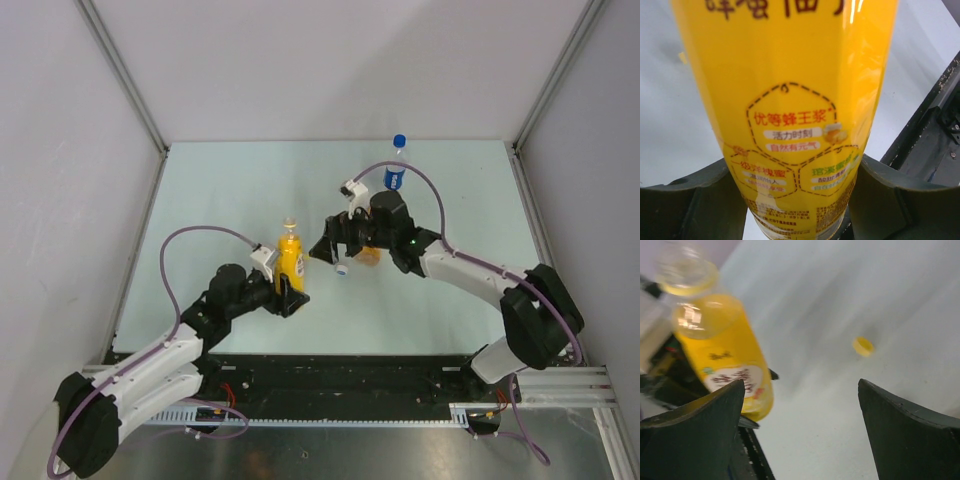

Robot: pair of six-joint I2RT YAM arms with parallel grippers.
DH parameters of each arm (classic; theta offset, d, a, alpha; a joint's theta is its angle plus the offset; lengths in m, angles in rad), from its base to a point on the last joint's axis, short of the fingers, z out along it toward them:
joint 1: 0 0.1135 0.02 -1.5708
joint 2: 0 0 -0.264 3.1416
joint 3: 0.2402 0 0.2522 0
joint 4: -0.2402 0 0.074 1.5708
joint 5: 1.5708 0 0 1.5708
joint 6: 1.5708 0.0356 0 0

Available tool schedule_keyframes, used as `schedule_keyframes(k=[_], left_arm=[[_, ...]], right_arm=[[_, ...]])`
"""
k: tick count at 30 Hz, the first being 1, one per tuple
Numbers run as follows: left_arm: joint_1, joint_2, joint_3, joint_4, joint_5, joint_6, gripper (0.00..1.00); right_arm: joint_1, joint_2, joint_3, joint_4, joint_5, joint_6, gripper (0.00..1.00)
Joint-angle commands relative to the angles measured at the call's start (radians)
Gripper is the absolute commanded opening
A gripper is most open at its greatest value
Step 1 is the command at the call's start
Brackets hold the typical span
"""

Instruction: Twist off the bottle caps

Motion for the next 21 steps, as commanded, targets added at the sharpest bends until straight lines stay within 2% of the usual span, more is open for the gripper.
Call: schedule_keyframes(k=[1,8,15,18,21], left_arm=[[0.01,0.004,0.051,-0.001,0.059,0.035,0.0],[-0.006,0.027,0.077,-0.001,0.15,0.054,0.0],[-0.127,0.04,0.123,-0.003,0.141,0.11,0.0],[-0.156,0.048,0.139,-0.003,0.137,0.121,0.0],[-0.17,0.058,0.151,-0.004,0.148,0.131,0.0]], right_arm=[[-0.014,-0.113,0.004,0.11,-0.168,0.043,0.99],[-0.013,-0.192,0.005,0.196,-0.239,0.111,0.99],[-0.008,-0.182,0.012,0.191,-0.177,0.153,0.98],[-0.007,-0.18,0.015,0.171,-0.161,0.157,0.94],[-0.006,-0.18,0.016,0.171,-0.169,0.161,0.81]])
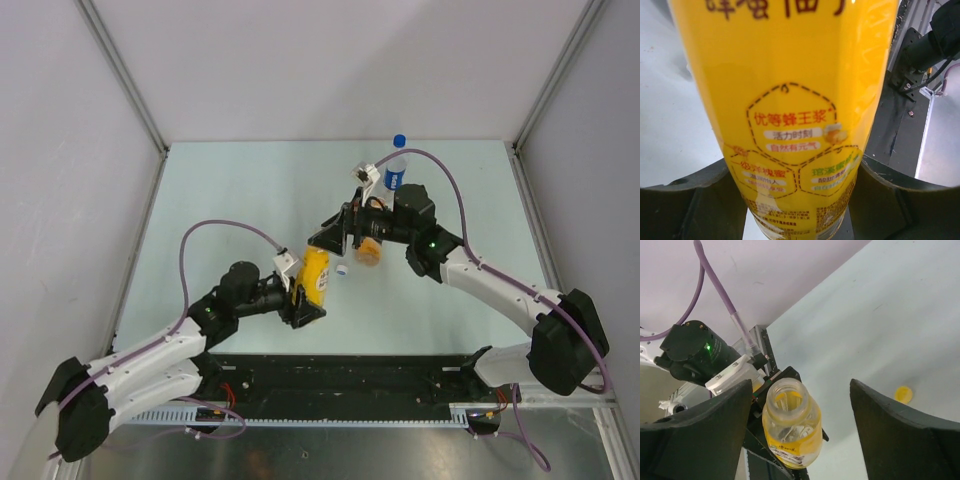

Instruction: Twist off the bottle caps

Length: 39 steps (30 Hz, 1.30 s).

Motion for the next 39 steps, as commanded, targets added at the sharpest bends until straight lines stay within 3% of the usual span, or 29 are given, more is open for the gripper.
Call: schedule_keyframes(k=[1,6,7,9,11,12,13,15,17,20,29,39], left_arm=[[-0.024,0.013,0.057,0.02,0.026,0.045,0.0],[-0.034,0.012,0.057,0.02,0.015,0.045,0.0],[-0.035,0.01,0.057,0.02,0.01,0.043,0.0],[-0.036,0.003,0.054,0.02,0.0,0.041,0.0],[-0.037,-0.007,0.052,0.019,-0.012,0.037,0.02],[-0.037,-0.011,0.051,0.02,-0.02,0.035,0.09],[-0.036,-0.017,0.05,0.019,-0.028,0.031,0.28],[-0.036,-0.026,0.048,0.019,-0.05,0.022,0.75],[-0.036,-0.037,0.047,0.019,-0.068,0.019,0.93],[-0.037,-0.053,0.048,0.009,-0.126,0.011,0.99],[-0.037,-0.199,0.046,-0.074,-0.4,-0.026,0.99],[-0.036,-0.402,0.034,-0.154,-0.54,-0.042,0.99]], right_arm=[[0.006,-0.001,0.015,0.016,0.005,0.022,0.73],[0.005,-0.005,0.016,0.022,-0.017,0.032,0.16],[0.005,-0.008,0.016,0.02,-0.02,0.032,0.08],[0.005,-0.014,0.016,0.012,-0.02,0.026,0.02],[0.005,-0.023,0.015,0.001,-0.017,0.015,0.01],[0.006,-0.028,0.016,-0.006,-0.013,0.011,0.0],[0.007,-0.034,0.016,-0.012,-0.008,0.004,0.0],[0.009,-0.044,0.015,-0.027,0.004,-0.008,0.0],[0.012,-0.057,0.015,-0.047,0.022,-0.025,0.0],[0.021,-0.069,0.016,-0.075,0.044,-0.053,0.0],[0.031,-0.086,0.016,-0.141,0.103,-0.128,0.0],[0.056,-0.128,0.016,-0.207,0.262,-0.229,0.0]])
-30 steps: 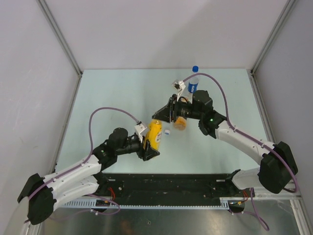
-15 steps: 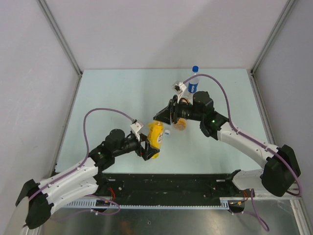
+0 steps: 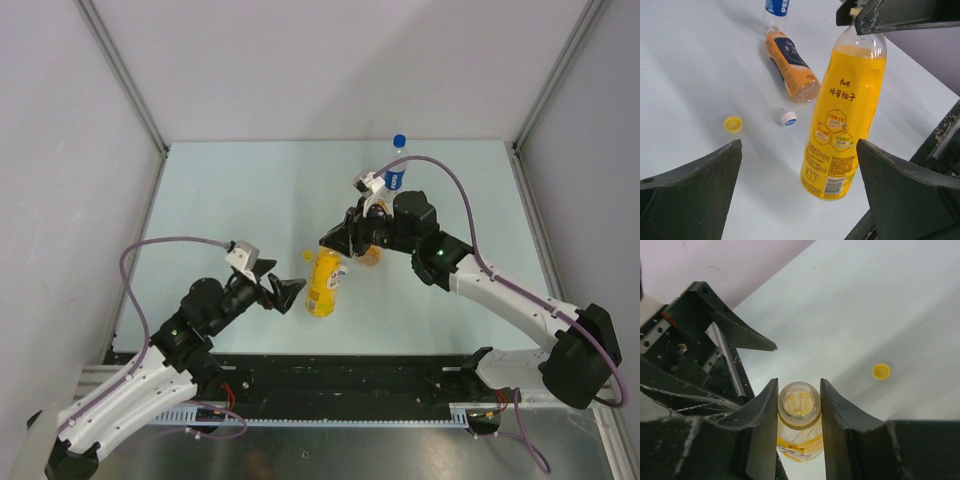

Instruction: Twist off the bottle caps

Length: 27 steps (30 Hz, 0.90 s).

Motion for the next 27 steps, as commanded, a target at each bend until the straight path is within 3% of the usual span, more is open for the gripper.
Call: schedule_keyframes(k=[1,13,27], left_arm=[[-0.002,-0.058,0.021,-0.048,-0.099,-0.01,0.99],[-0.001,-0.071,0.03,-0.094,-0.153,-0.003,0.99],[-0.002,-0.071,0.038,-0.112,-0.122,-0.001,0.99]], right_arm=[[0.01,-0.049,0.015,-0.009,0.094,-0.064,0.0],[0.013,-0.057,0.035,0.014,0.16,-0.099,0.0],[0.016,0.032,0.076,0.126,0.417,-0.183,0.0]])
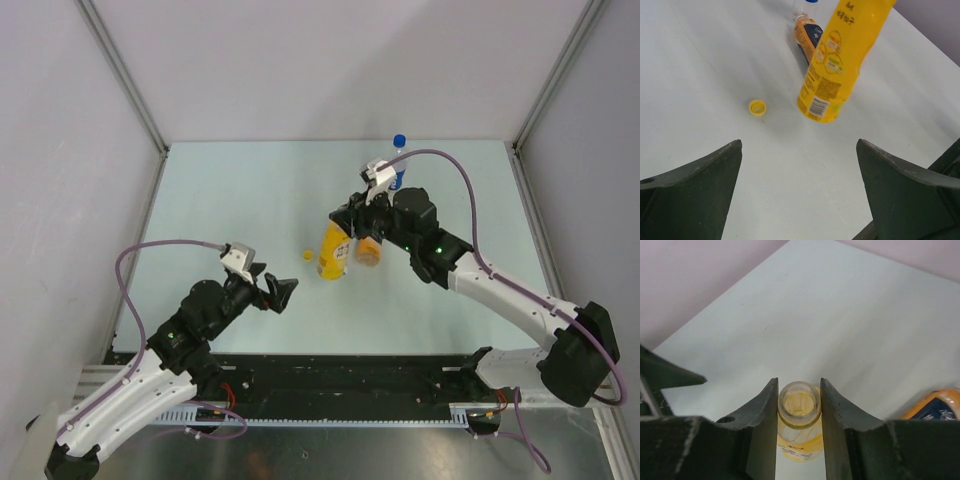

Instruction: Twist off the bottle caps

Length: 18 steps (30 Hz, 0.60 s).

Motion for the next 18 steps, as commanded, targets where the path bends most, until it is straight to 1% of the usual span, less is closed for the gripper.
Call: schedule_keyframes(k=[1,13,18], left_arm=[[-0.001,-0.009,0.036,0.002,0.009,-0.003,0.99],[-0.001,-0.005,0.019,-0.005,0.048,-0.028,0.99],[-0.002,0.01,0.025,-0.007,0.063,-0.019,0.99]], right_arm=[[0.005,0.049,0.051,0.129,0.127,-0.057,0.0],[0.022,0.224,0.054,0.382,0.302,-0.176,0.0],[0.034,0.312,0.055,0.439,0.324,-0.202,0.0]])
